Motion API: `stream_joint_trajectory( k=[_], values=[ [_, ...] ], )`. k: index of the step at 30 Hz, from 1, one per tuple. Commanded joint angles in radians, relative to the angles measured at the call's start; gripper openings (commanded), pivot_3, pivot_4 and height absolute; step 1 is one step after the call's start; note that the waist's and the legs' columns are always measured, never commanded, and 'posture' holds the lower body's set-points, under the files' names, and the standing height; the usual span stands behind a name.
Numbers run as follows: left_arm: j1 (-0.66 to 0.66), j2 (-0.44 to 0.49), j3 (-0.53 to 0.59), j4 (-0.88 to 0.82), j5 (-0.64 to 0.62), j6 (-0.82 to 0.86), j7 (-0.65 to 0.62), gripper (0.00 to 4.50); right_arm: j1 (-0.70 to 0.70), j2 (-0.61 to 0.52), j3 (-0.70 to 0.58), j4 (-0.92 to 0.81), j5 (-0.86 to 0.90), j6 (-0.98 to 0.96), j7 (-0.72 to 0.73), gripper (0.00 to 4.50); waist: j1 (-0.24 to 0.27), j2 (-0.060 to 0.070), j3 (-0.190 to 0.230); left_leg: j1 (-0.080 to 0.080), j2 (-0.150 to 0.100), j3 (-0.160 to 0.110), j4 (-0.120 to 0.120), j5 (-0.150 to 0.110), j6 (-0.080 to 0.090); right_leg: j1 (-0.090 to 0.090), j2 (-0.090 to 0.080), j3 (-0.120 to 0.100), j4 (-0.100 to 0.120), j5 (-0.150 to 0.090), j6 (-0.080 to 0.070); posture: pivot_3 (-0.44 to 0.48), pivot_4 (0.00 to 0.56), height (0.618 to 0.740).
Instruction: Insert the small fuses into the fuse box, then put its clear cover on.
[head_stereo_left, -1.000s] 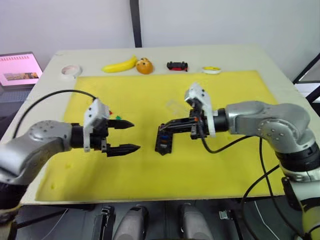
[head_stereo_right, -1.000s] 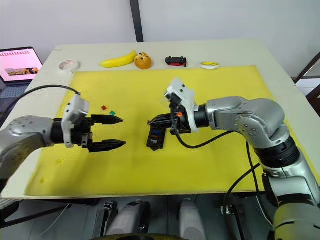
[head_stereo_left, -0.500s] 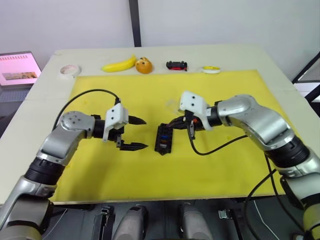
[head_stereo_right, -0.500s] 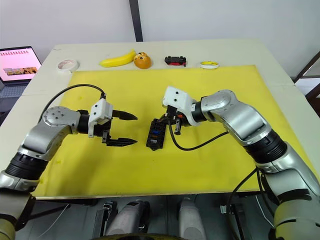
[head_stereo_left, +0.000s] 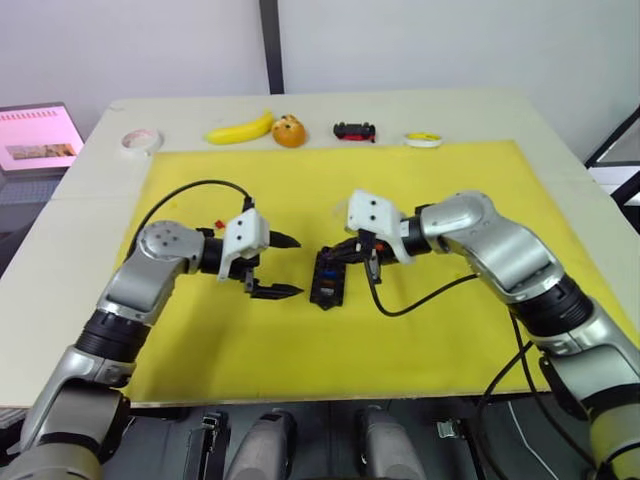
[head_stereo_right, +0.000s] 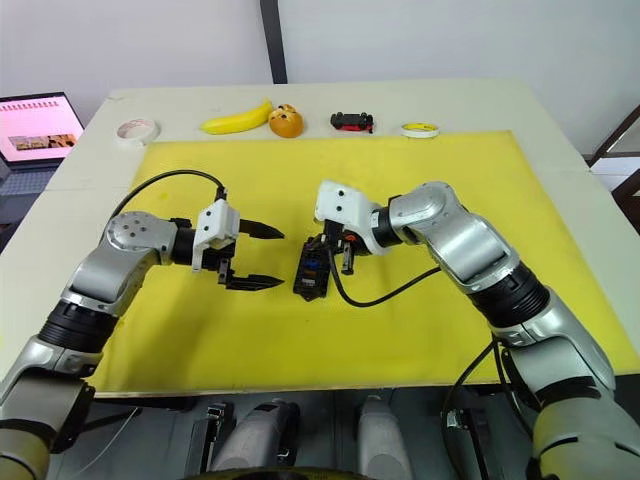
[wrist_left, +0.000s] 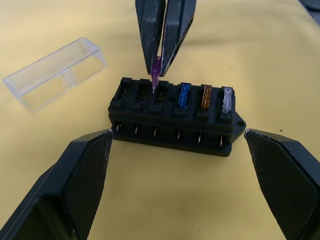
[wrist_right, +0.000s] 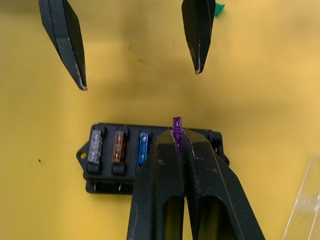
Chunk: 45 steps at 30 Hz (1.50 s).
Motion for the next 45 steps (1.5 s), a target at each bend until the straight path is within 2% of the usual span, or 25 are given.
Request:
stream_joint_trajectory(
  k=[1, 29, 37, 45],
  values=[
    [-0.019, -0.004, 0.013, -0.002, 0.009, -0.026, -0.01, 4.44, -0.003, 0.014, -0.012, -0.009, -0.025, -0.021, 0.014, 0.0, 0.0, 0.0, 0.0, 0.0, 0.0, 0.0, 0.0, 0.001, -0.001, 0.0, 0.0, 0.0, 0.0, 0.0, 0.0, 0.0, 0.15, 0.74],
    [-0.019, -0.03, 0.018, -0.014, 0.019, -0.014, -0.011, 4.44, 0.018, 0.046, -0.024, -0.004, -0.105, -0.013, 0.039, 0.0, 0.0, 0.0, 0.0, 0.0, 0.0, 0.0, 0.001, 0.001, -0.002, -0.001, 0.0, 0.0, 0.003, 0.0, 0.0, 0.0, 0.15, 0.74],
    [-0.019, -0.03, 0.02, -0.019, 0.017, -0.009, -0.011, 4.44, -0.014, 0.052, -0.056, -0.043, -0.06, 0.063, 0.054, 0.0, 0.0, 0.0, 0.0, 0.0, 0.0, 0.0, 0.002, 0.001, -0.002, -0.001, 0.0, 0.0, 0.004, 0.0, 0.0, 0.0, 0.15, 0.74],
    [-0.02, -0.033, 0.02, -0.027, 0.017, -0.003, -0.008, 4.44, -0.016, 0.056, -0.046, -0.021, -0.08, 0.048, 0.052, 0.0, 0.0, 0.0, 0.0, 0.0, 0.0, 0.0, 0.002, 0.001, -0.002, -0.001, 0.0, 0.0, 0.004, 0.0, 0.0, 0.0, 0.15, 0.74]
  ],
)
